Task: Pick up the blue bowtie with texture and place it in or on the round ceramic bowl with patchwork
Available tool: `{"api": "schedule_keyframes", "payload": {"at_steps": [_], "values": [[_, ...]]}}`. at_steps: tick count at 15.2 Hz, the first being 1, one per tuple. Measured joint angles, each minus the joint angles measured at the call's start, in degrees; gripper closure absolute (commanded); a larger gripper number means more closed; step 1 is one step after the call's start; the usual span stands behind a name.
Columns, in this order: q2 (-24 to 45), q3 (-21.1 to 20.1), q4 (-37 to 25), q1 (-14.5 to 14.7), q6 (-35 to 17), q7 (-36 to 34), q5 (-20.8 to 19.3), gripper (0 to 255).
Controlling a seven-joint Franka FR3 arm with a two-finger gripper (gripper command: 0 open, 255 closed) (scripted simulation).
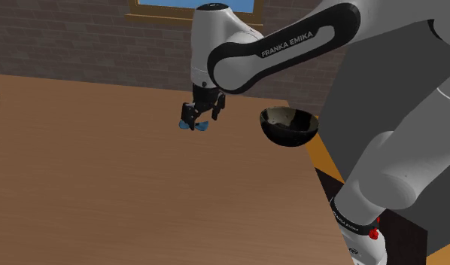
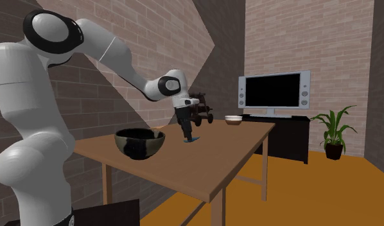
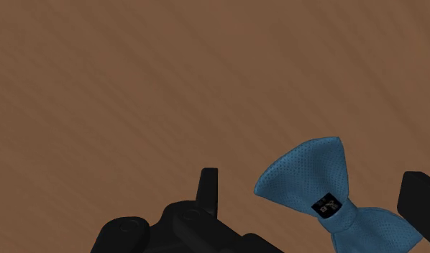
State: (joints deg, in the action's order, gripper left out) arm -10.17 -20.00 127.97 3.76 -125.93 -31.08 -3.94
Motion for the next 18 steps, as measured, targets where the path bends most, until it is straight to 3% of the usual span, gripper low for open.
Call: {"api": "schedule_keyframes", "payload": {"at_steps": [8,9,18], "values": [[0.73,-0.06,0.58,-0.10,-1.28,-0.26,-0.36,0],[0.73,-0.06,0.58,-0.10,-1.28,-0.26,-0.36,255],[0.71,-0.08,0.58,-0.08,-1.33,-0.27,-0.35,255]]}}
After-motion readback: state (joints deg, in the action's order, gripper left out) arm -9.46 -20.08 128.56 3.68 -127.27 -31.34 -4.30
